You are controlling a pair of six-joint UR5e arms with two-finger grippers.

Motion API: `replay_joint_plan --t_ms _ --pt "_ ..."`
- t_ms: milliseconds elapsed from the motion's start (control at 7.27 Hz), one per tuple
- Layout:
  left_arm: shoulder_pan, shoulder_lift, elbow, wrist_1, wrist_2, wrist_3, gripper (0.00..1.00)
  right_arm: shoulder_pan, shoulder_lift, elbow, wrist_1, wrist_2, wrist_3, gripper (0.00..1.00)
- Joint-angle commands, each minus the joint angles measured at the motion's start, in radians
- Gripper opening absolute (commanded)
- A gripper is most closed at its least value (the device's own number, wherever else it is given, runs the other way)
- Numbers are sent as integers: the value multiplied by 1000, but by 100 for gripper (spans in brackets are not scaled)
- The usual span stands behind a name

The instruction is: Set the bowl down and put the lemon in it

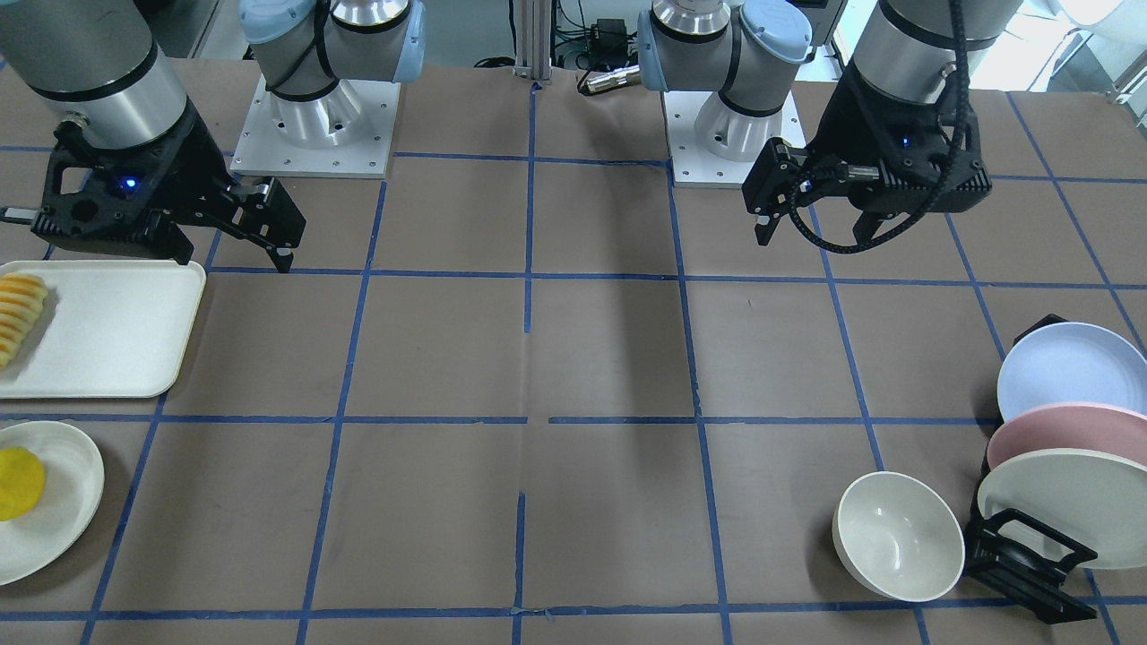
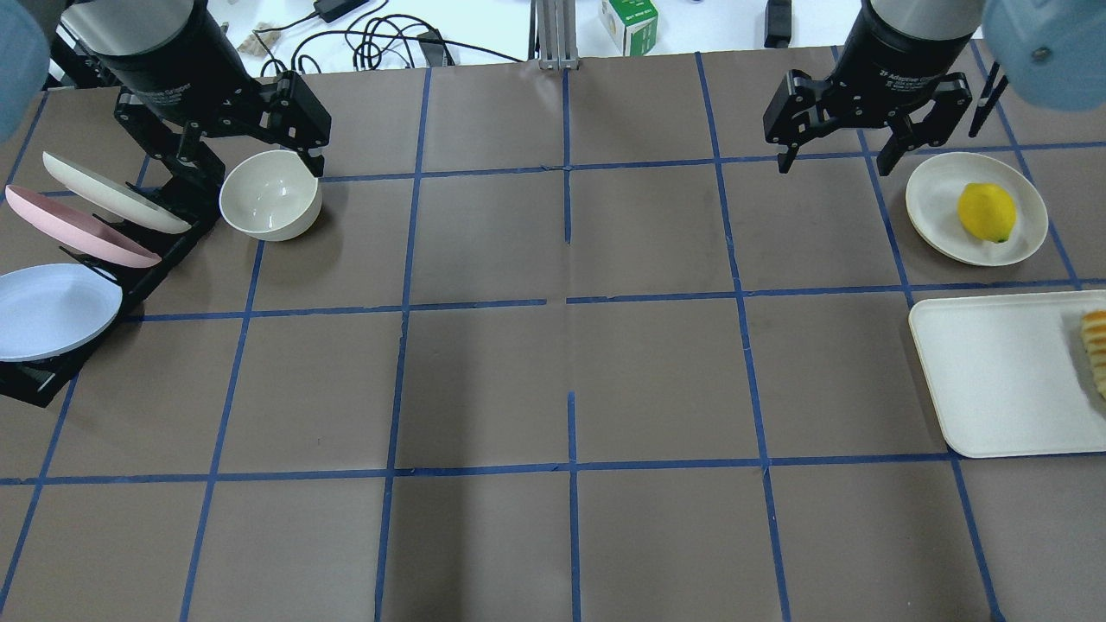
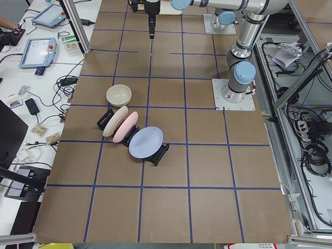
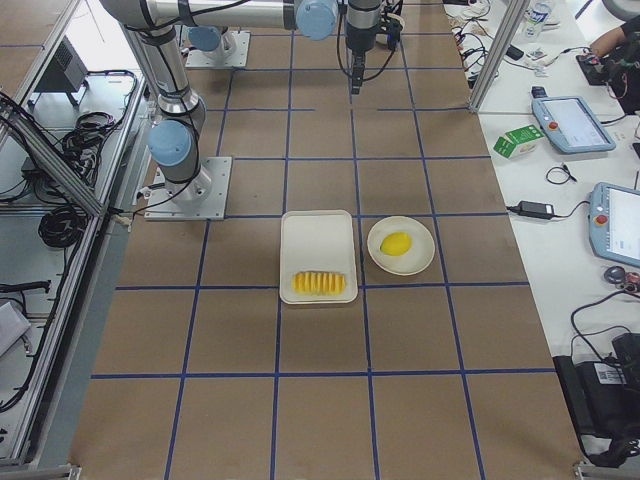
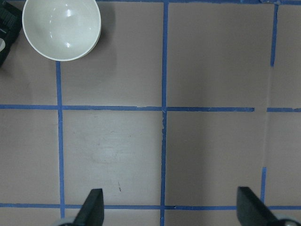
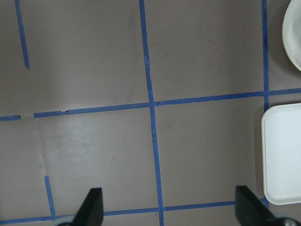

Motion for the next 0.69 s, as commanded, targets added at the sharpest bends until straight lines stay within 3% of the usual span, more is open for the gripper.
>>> replay_joint_plan --t_ms 0,412,550 --pt "0 0 -2 -2 1 1 100 0 0 1 0 -2 0 100" --pt "69 -71 23 47 3 45 100 -5 1 2 -8 -2 0 100" --pt "148 -132 18 134 -8 138 100 -12 12 7 -2 -5 0 100"
